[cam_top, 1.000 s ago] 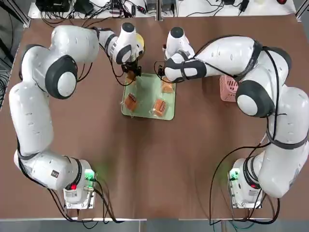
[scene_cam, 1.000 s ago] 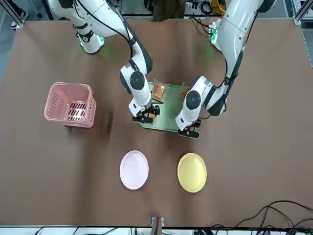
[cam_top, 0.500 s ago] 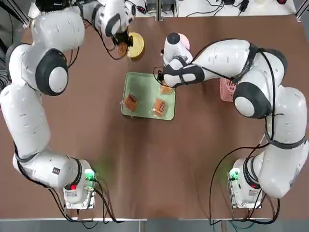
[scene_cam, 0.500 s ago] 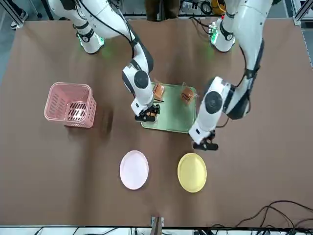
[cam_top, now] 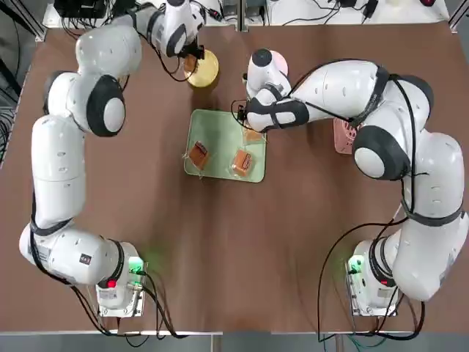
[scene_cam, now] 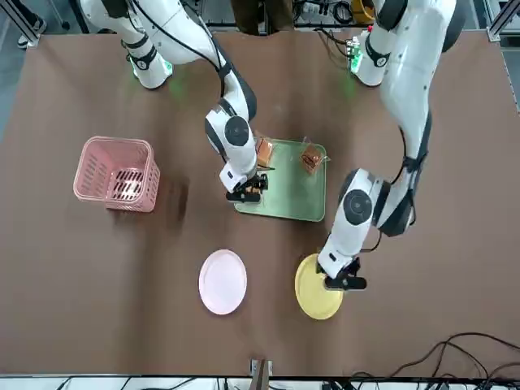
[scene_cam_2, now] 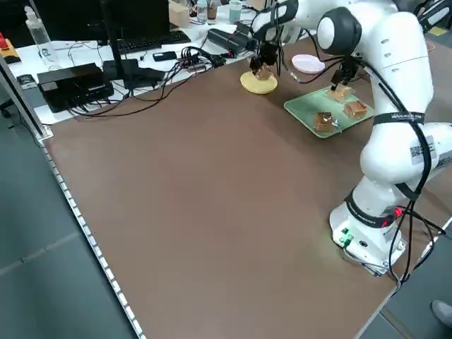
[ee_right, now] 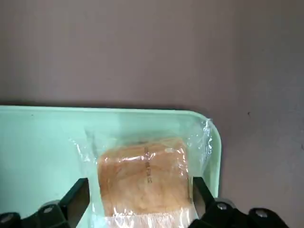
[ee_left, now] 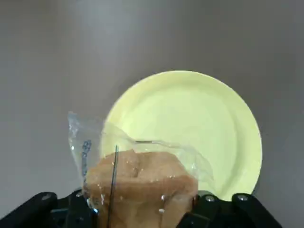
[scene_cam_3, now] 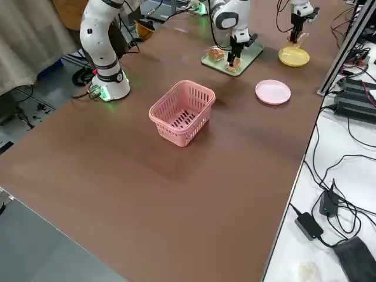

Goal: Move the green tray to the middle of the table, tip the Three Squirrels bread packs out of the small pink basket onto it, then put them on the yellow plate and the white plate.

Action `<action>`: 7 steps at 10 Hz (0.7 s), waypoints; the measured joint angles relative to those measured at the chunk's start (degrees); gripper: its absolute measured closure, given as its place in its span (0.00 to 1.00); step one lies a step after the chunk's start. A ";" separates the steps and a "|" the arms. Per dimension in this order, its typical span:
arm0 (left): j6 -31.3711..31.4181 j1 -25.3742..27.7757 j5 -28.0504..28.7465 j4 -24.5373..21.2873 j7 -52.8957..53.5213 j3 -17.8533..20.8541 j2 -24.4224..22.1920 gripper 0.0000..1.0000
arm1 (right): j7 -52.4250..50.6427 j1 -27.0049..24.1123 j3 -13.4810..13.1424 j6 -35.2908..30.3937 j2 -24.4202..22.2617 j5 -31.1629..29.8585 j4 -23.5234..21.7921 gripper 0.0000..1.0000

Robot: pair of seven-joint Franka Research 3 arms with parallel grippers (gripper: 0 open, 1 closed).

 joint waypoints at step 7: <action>6.32 -1.19 0.18 1.73 0.69 1.33 3.82 0.25 | 0.06 0.62 0.03 0.42 1.41 -2.92 0.16 0.33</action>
